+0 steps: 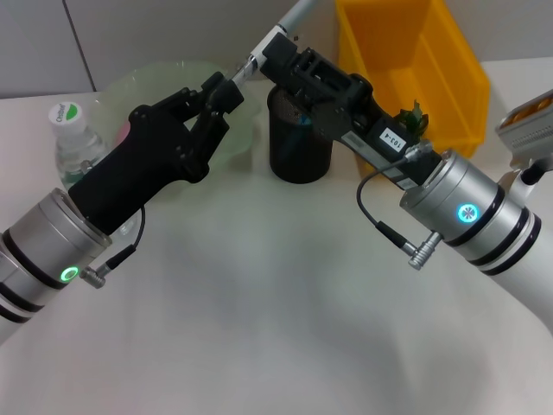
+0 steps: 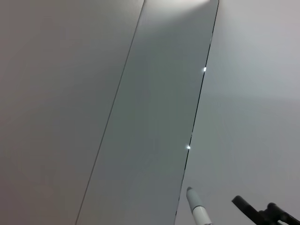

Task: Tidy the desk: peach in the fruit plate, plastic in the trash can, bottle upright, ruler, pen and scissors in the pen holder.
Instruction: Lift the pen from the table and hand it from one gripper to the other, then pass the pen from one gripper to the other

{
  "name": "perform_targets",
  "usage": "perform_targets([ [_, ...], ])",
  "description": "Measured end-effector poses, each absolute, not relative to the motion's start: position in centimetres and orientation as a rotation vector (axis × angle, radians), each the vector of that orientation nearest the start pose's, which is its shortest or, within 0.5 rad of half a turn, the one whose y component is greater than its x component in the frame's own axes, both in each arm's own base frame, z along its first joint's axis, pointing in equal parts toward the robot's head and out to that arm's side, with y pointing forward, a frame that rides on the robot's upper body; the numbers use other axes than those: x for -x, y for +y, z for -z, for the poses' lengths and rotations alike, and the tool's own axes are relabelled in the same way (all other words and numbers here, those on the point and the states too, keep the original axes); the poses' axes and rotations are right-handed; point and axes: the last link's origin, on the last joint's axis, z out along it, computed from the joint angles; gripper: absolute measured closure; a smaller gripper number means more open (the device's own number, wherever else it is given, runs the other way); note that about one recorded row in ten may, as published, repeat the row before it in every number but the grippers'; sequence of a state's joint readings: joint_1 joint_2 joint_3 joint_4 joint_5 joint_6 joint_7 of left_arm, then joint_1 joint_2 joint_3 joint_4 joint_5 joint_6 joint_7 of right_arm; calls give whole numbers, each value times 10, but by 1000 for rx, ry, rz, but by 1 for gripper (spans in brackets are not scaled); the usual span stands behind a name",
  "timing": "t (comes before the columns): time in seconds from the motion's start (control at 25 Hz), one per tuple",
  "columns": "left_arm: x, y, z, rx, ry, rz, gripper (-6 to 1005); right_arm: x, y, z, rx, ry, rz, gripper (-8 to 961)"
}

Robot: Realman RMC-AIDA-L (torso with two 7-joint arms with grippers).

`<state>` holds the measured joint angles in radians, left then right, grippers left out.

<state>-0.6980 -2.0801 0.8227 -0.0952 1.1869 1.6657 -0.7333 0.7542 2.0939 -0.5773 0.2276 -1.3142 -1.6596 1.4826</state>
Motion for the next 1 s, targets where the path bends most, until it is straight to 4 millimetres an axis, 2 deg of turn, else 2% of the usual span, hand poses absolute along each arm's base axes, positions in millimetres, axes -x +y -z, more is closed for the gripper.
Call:
perform_targets([
  [0.2,204,322,46,2203,-474,1477,854,-191,320,58,1979,1525,-1915,465],
  [0.44,206,322,44,2192,-476,1478,854,-206,314,55,2022,1459,-1841,466],
  [0.48,206,322,44,2191,-474,1477,854,-216,310,52,2044,1369,-1791,467],
  [0.52,206,322,44,2191,-471,1476,854,-216,310,52,2044,1369,-1791,467],
  [0.64,206,323,44,2200,-464,1467,854,-230,305,46,2063,1181,-1700,468],
  [0.68,206,324,44,2213,-461,1454,854,-239,302,41,2073,1031,-1623,468],
  [0.72,206,324,44,2213,-461,1454,854,-239,302,41,2073,1031,-1623,468],
  [0.8,207,325,45,2238,-463,1438,853,-249,299,35,2081,893,-1542,468],
  [1.0,207,332,46,2372,-492,1369,853,-270,296,11,2078,713,-1420,470],
])
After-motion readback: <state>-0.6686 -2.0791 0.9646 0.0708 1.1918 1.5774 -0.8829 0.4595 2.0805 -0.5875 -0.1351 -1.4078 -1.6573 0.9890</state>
